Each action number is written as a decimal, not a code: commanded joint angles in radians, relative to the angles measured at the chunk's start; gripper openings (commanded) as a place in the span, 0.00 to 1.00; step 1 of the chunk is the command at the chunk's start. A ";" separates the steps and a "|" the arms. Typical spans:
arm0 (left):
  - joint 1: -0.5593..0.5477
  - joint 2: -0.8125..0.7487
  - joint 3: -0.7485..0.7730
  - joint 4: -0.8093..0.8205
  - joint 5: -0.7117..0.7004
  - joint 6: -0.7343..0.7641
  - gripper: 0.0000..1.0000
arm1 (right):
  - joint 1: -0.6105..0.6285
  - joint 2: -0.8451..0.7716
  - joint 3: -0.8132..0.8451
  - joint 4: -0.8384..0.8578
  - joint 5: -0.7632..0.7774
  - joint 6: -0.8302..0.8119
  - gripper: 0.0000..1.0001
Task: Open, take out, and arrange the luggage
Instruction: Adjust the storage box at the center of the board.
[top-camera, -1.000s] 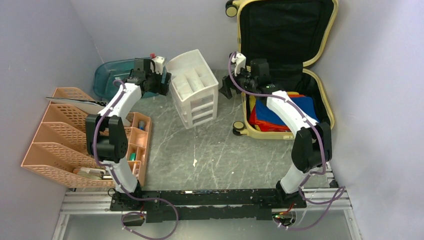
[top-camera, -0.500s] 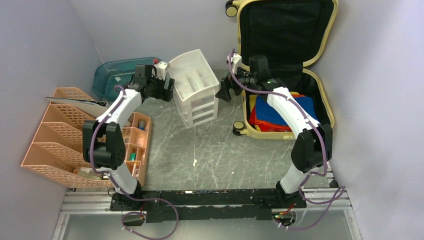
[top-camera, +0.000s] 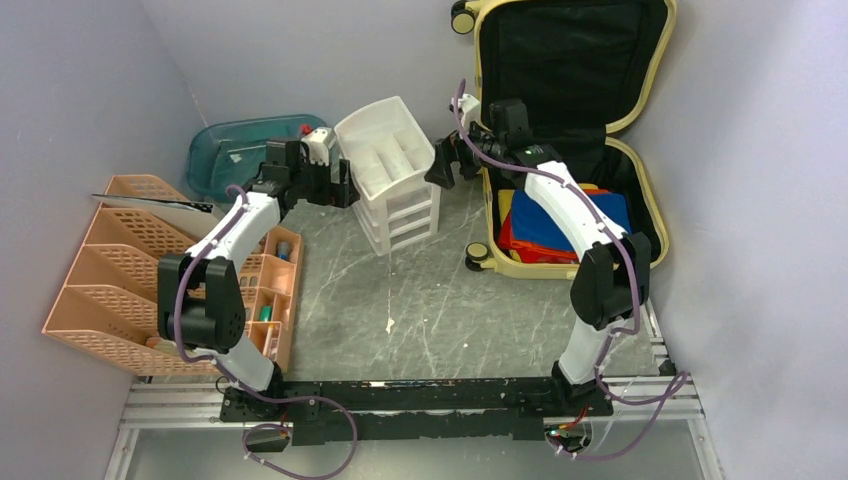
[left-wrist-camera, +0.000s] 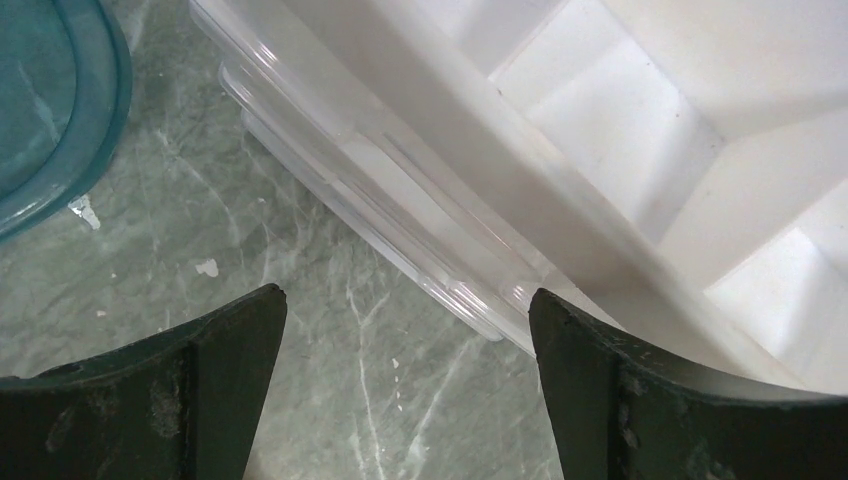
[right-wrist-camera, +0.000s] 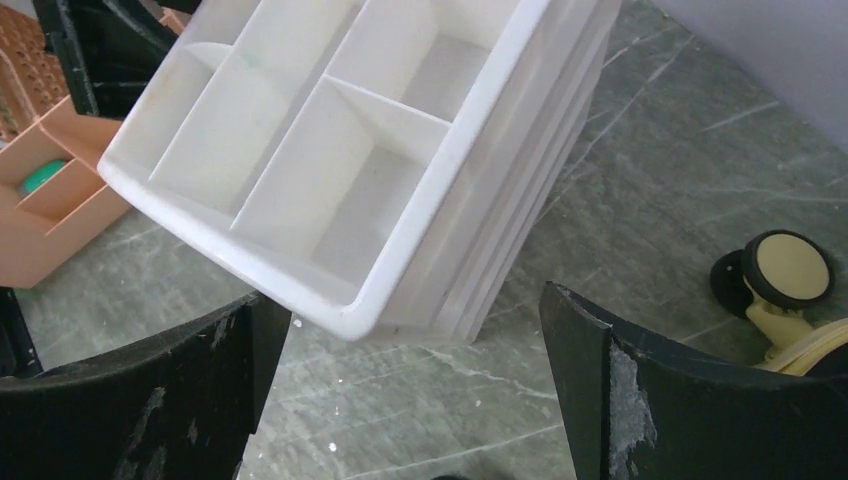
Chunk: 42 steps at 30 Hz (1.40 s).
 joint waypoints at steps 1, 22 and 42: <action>-0.008 0.017 0.025 0.067 0.048 -0.055 0.96 | 0.009 0.046 0.101 -0.021 0.107 -0.006 1.00; 0.040 0.000 0.081 0.027 -0.154 0.044 0.96 | -0.051 0.435 0.674 -0.136 0.463 -0.063 1.00; 0.035 0.190 0.160 0.115 -0.357 0.341 0.97 | 0.062 -0.014 0.225 -0.096 0.080 -0.187 1.00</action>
